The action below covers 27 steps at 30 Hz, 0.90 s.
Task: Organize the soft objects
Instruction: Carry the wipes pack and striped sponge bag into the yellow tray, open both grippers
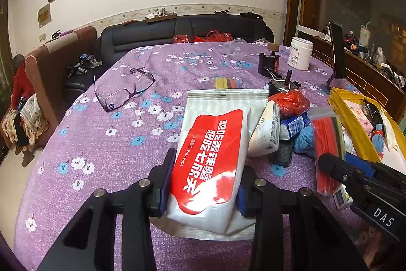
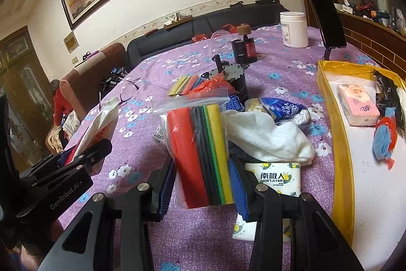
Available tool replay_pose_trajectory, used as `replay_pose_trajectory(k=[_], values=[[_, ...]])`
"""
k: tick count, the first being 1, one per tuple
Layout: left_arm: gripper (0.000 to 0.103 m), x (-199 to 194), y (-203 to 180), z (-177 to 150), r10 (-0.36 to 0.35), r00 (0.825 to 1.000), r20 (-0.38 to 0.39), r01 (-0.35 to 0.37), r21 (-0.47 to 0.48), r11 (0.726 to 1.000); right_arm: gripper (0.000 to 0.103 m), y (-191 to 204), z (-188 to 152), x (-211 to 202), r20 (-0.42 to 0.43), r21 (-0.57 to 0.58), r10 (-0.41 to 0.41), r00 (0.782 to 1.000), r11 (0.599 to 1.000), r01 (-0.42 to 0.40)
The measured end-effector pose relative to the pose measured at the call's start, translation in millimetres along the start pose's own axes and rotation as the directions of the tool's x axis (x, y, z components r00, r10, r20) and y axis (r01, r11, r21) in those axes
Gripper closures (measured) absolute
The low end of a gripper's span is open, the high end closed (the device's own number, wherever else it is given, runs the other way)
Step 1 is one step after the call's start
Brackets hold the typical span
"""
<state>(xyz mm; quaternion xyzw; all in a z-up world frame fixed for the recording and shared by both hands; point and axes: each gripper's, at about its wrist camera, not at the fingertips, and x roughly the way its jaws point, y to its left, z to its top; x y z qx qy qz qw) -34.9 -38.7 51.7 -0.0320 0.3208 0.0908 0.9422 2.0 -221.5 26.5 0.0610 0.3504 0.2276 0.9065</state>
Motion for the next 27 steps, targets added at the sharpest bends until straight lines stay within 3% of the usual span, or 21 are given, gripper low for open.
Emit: replay_pose_trajectory(k=[9,15,19,24,27], values=[[0.065,-3.9,-2.0,-0.2,0.011,1.0,-0.01,-0.011,0.004,1.0,0.058,-7.9,1.3,-17.5,0.022,0.028,0.018,1.0,0.999,-0.018],[0.065,-21.8,-18.7,9.6,-0.051,0.999,-0.007,0.051,0.018,0.999,0.058,-33.5,8.1,-57.8,0.102,0.086,0.021,0.995,0.996,-0.03],[0.065,-32.7,-52.9,20.1,-0.143,0.989,-0.025,0.144,0.069,0.987,0.058,-68.8,12.9,-91.5,0.165,0.159,-0.036,0.986,0.987,0.009],[0.065,-31.1,-124.0,26.7,-0.315,0.94,-0.128,0.332,0.142,0.933,0.058,-120.0,7.1,-115.0,0.161,0.259,-0.129,0.979,0.962,0.084],[0.065,-24.5,-167.7,22.7,-0.367,0.91,-0.195,0.401,0.178,0.899,0.058,-147.0,0.2,-123.9,0.134,0.317,-0.191,0.972,0.938,0.14]])
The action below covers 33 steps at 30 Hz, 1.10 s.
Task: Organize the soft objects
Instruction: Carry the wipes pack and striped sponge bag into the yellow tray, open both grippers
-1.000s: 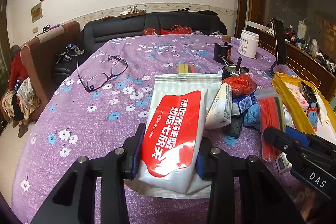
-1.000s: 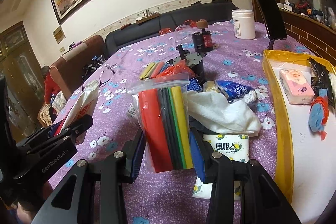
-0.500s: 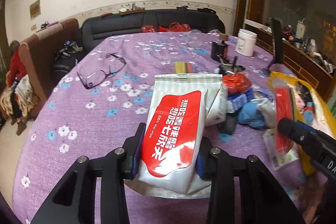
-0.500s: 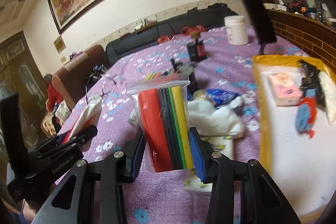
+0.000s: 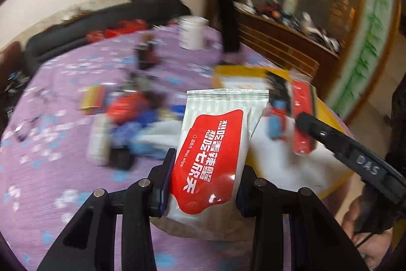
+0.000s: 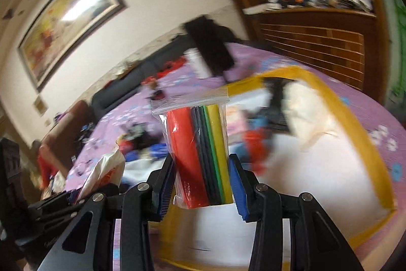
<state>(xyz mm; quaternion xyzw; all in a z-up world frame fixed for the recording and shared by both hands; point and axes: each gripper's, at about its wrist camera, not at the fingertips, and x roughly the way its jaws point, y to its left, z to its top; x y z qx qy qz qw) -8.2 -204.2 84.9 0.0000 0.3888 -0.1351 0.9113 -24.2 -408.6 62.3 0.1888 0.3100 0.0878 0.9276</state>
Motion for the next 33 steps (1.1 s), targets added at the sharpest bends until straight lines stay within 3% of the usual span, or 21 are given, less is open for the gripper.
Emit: replay_pose_trajectory(k=[2,6,12,13,16,19,23,27,31,33], values=[[0.065,17.4,-24.1,2.2,-0.063,0.997,-0.055,0.064,0.026,0.998,0.058,-22.2,1.2,0.6,-0.031,0.036,-0.05,0.998,0.998,0.051],[0.065,48.4,-61.7,2.9,-0.097,0.987,-0.13,0.105,0.062,0.992,0.057,-48.4,1.3,0.3,-0.077,0.057,-0.129,0.989,0.989,0.133],[0.065,68.4,-85.5,2.8,-0.078,0.984,-0.162,0.093,0.089,0.992,0.057,-64.2,0.8,3.3,-0.121,0.045,-0.17,0.978,0.983,0.177],[0.064,71.6,-88.9,3.1,-0.077,0.983,-0.169,0.094,0.094,0.991,0.056,-66.2,1.3,5.4,-0.124,0.043,-0.174,0.977,0.983,0.18],[0.062,77.1,-90.0,2.3,-0.075,0.979,-0.187,0.094,0.096,0.991,0.04,-70.5,0.7,3.2,-0.122,0.05,-0.187,0.975,0.98,0.194],[0.054,80.0,-90.2,-1.9,-0.082,0.975,-0.208,0.103,0.091,0.991,0.038,-72.5,3.0,-2.2,-0.093,0.05,-0.2,0.975,0.977,0.206],[0.051,70.8,-90.3,-3.8,-0.089,0.978,-0.189,0.109,0.097,0.989,0.038,-64.6,3.4,-10.4,-0.05,0.027,-0.204,0.978,0.978,0.205],[0.04,57.1,-84.5,-3.8,-0.103,0.983,-0.154,0.119,0.095,0.988,0.038,-56.5,2.8,-13.3,-0.026,0.026,-0.192,0.981,0.981,0.193],[0.04,46.9,-74.5,-4.1,-0.13,0.984,-0.124,0.141,0.085,0.986,0.038,-50.9,6.8,-18.0,-0.002,0.043,-0.182,0.983,0.982,0.182],[0.04,37.8,-66.0,-2.5,-0.104,0.992,-0.077,0.11,0.08,0.991,0.038,-44.9,9.6,-25.0,0.028,0.046,-0.161,0.987,0.986,0.16]])
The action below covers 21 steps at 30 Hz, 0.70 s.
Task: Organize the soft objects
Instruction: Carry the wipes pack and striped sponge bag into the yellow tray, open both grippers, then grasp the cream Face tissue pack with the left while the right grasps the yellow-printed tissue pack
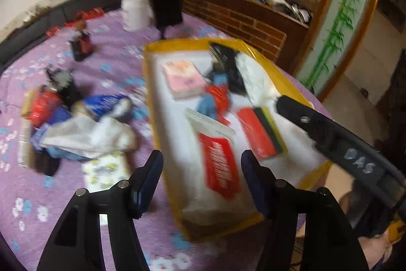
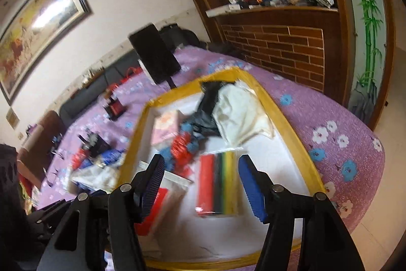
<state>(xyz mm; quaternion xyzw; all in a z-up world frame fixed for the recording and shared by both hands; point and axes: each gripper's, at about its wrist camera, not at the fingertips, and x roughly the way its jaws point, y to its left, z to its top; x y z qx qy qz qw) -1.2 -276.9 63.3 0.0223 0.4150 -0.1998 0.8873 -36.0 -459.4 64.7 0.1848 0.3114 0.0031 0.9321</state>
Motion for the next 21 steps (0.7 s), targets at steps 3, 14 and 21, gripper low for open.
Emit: replay_pose_trajectory(k=[3,14,21], values=[[0.04,-17.8,17.4,-1.4,0.036,0.998,0.057,-0.035,-0.013,0.999,0.038,12.8,3.7,-14.2,0.044,-0.022,0.029,0.999,0.999,-0.028],[0.04,-96.0,137.7,-3.4,0.22,0.96,0.174,-0.187,-0.19,0.964,0.038,98.0,6.7,-49.7,0.086,-0.168,0.26,0.962,0.955,-0.244],[0.035,-140.7,191.5,-9.1,0.279,0.938,0.204,-0.223,-0.261,0.939,0.032,172.3,-8.4,-50.8,-0.104,-0.285,0.437,0.893,0.848,-0.448]])
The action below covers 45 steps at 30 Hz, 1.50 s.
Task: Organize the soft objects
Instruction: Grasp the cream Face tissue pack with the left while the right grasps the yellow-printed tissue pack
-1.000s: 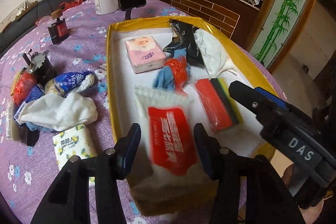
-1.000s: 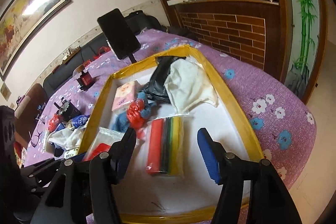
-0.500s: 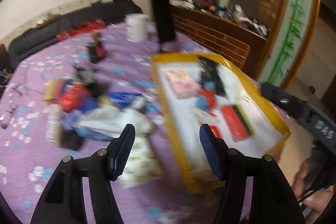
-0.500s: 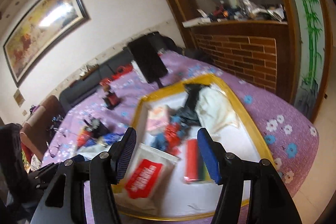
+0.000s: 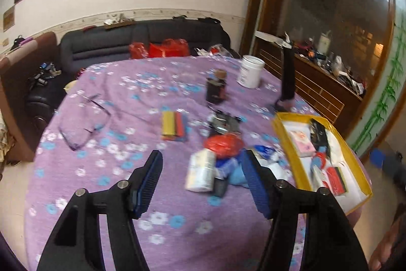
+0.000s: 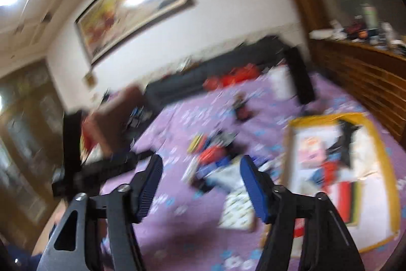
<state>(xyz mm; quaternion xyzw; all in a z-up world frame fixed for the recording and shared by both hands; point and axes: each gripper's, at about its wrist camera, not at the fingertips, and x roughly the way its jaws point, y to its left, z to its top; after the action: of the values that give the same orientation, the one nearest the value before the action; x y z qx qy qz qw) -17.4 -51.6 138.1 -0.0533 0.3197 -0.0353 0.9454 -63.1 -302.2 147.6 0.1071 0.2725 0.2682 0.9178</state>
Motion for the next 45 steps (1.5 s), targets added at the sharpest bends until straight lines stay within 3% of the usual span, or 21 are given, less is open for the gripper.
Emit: replay_pose_trajectory(k=[3,5,8,12,16,19,20,21,25,26,27,28,31,39,41,43,44,45], values=[[0.026,9.1,11.8,-0.2,0.022,0.999,-0.027,-0.022,0.0,1.0,0.032,6.3,-18.9,37.3,-0.121,-0.026,-0.063,0.991,0.998,0.06],[0.026,25.4,15.0,-4.1,0.026,0.997,-0.079,-0.026,0.009,1.0,0.032,1.0,-38.0,71.1,-0.244,-0.028,-0.125,0.962,0.992,0.122],[0.026,53.3,12.2,-11.9,0.021,0.985,-0.17,-0.016,0.03,0.999,0.032,-7.9,-58.9,103.4,-0.342,-0.042,-0.179,0.922,0.984,0.175],[0.026,87.3,13.5,-18.9,0.016,0.962,-0.273,-0.01,0.023,1.0,0.032,-10.5,-67.3,126.9,-0.369,-0.141,-0.308,0.877,0.951,0.274],[0.026,107.4,17.6,-18.7,-0.013,0.946,-0.325,0.011,-0.009,1.0,0.032,-20.8,-68.5,145.4,-0.403,-0.161,-0.364,0.84,0.932,0.326],[0.026,122.7,17.1,-19.1,-0.015,0.932,-0.361,0.013,-0.009,1.0,0.032,-22.5,-71.5,154.6,-0.416,-0.172,-0.372,0.83,0.928,0.33],[0.026,129.7,17.1,-19.9,-0.01,0.928,-0.372,0.009,-0.004,1.0,0.036,-21.6,-71.2,154.7,-0.413,-0.176,-0.372,0.832,0.928,0.328],[0.026,134.2,17.6,-19.9,-0.006,0.926,-0.378,0.005,-0.005,1.0,0.047,-18.9,-71.6,153.3,-0.407,-0.176,-0.363,0.839,0.932,0.318],[0.027,149.0,22.3,-21.1,-0.022,0.925,-0.38,0.005,-0.045,0.999,0.049,-11.8,-74.1,146.4,-0.385,-0.185,-0.33,0.862,0.942,0.279],[0.03,151.5,24.2,-22.7,-0.025,0.925,-0.378,0.004,-0.055,0.998,0.049,-11.3,-74.3,143.3,-0.383,-0.177,-0.318,0.867,0.947,0.269],[0.046,154.1,24.8,-24.2,-0.029,0.923,-0.383,0.007,-0.06,0.998,0.049,-9.9,-74.5,143.2,-0.381,-0.174,-0.309,0.871,0.95,0.261],[0.054,156.9,26.2,-26.2,-0.038,0.917,-0.397,0.013,-0.067,0.998,0.049,-9.1,-74.3,143.0,-0.38,-0.171,-0.299,0.875,0.953,0.251],[0.057,151.8,32.2,-29.1,-0.042,0.916,-0.399,0.006,-0.093,0.996,0.049,-5.8,-75.2,140.9,-0.376,-0.168,-0.284,0.882,0.957,0.237],[0.057,121.7,37.7,-43.4,0.021,0.912,-0.411,-0.04,-0.039,0.998,0.048,12.3,-80.9,130.6,-0.36,-0.181,-0.205,0.91,0.972,0.148],[0.057,117.6,39.9,-45.9,0.042,0.913,-0.407,-0.06,-0.032,0.998,0.048,14.5,-83.8,133.4,-0.361,-0.194,-0.213,0.908,0.97,0.15],[0.042,118.4,38.5,-46.3,0.073,0.911,-0.406,-0.082,-0.007,0.997,0.048,14.1,-86.9,137.5,-0.368,-0.194,-0.218,0.904,0.969,0.155],[0.03,121.6,36.5,-46.9,0.089,0.908,-0.41,-0.094,0.009,0.996,0.048,13.8,-88.4,139.0,-0.375,-0.192,-0.219,0.901,0.969,0.156],[0.027,123.7,35.1,-47.9,0.099,0.906,-0.412,-0.101,0.016,0.995,0.048,12.9,-88.8,140.2,-0.377,-0.19,-0.217,0.9,0.97,0.154]])
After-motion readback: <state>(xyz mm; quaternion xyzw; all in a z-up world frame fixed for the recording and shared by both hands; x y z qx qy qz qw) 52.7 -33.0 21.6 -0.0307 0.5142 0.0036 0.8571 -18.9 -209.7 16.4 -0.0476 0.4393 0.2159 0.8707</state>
